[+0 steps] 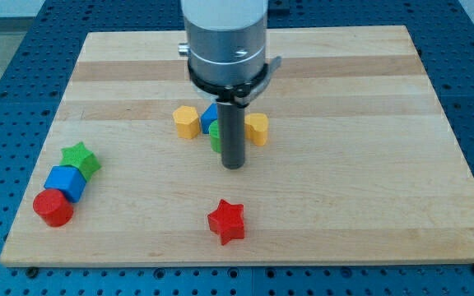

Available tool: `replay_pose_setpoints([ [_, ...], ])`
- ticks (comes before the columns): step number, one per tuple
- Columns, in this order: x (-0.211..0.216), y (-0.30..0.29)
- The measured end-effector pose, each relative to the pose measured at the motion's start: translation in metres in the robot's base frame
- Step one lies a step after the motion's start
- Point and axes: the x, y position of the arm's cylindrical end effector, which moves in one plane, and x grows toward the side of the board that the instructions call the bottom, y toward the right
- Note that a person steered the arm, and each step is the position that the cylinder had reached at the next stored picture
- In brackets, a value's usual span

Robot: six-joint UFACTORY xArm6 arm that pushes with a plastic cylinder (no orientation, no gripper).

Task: Slide the red circle parallel to the red star

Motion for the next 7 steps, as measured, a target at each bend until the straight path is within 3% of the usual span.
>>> replay_pose_setpoints([
  [2,0.1,-0.137],
  [3,0.128,-0.17],
  [4,0.112,-0.274],
  [6,0.082,-0.231],
  [7,0.066,-0.245],
])
